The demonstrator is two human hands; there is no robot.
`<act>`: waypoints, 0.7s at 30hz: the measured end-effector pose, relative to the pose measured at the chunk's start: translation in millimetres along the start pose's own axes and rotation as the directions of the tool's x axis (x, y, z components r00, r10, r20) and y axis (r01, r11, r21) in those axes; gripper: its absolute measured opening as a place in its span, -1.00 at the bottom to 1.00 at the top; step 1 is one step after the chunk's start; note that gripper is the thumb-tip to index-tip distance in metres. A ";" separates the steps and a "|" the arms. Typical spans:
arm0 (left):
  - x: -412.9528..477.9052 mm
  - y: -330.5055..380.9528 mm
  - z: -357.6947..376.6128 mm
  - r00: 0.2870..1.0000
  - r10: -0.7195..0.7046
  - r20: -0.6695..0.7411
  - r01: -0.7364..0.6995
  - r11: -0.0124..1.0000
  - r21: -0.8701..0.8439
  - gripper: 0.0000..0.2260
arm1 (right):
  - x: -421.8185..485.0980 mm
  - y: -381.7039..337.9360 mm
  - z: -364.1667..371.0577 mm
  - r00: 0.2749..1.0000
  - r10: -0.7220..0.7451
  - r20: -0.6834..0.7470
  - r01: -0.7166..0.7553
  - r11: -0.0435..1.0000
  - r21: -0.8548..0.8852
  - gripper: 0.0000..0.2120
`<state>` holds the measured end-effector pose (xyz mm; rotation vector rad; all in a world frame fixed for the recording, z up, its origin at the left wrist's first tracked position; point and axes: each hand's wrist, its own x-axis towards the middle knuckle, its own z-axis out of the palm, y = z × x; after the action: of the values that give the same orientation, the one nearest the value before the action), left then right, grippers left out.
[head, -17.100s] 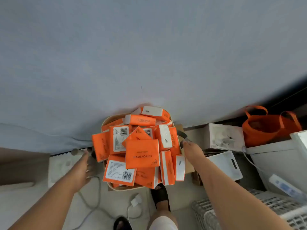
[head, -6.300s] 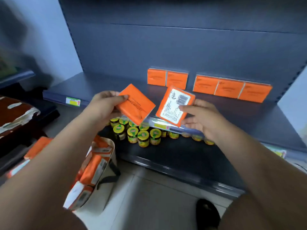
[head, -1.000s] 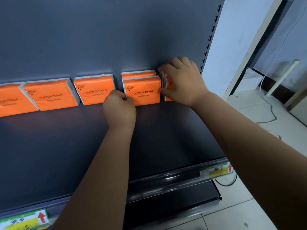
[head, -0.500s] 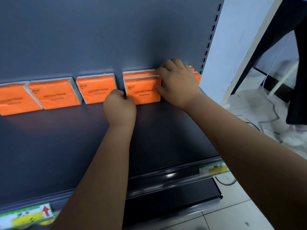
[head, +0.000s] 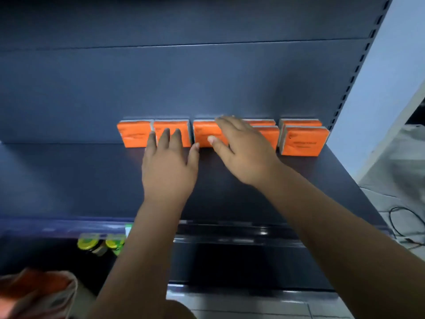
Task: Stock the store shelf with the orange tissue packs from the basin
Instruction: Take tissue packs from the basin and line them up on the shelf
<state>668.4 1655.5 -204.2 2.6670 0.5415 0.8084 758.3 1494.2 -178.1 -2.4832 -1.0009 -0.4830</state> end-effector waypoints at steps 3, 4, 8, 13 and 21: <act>-41.5 -43.8 -55.2 0.996 -0.044 -0.079 0.050 0.995 0.081 -0.34 | -31.9 -58.2 8.0 0.994 -0.013 0.105 0.001 0.993 0.114 -0.38; -58.0 -58.4 -71.6 0.994 -0.062 -0.088 0.071 0.992 0.106 -0.34 | -40.7 -79.3 10.9 0.988 -0.024 0.150 0.002 0.989 0.145 -0.38; -127.1 -113.8 -132.3 0.981 -0.162 -0.110 0.182 0.961 0.207 -0.35 | -70.0 -179.7 22.7 0.956 -0.149 0.251 0.089 0.968 0.234 -0.38; -214.5 -181.3 -199.1 0.936 -0.314 -0.161 0.348 0.897 0.273 -0.38 | -115.2 -304.4 48.2 0.912 -0.328 0.246 0.231 0.907 0.351 -0.43; -318.9 -251.8 -239.1 0.774 -0.630 -0.066 0.620 0.732 0.282 -0.47 | -144.0 -394.0 84.0 0.824 -0.385 0.415 0.204 0.886 0.417 -0.46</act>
<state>217.3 1780.7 -259.8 2.4419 1.5516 0.4960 392.0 1711.6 -218.2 -2.1543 -1.5378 0.2558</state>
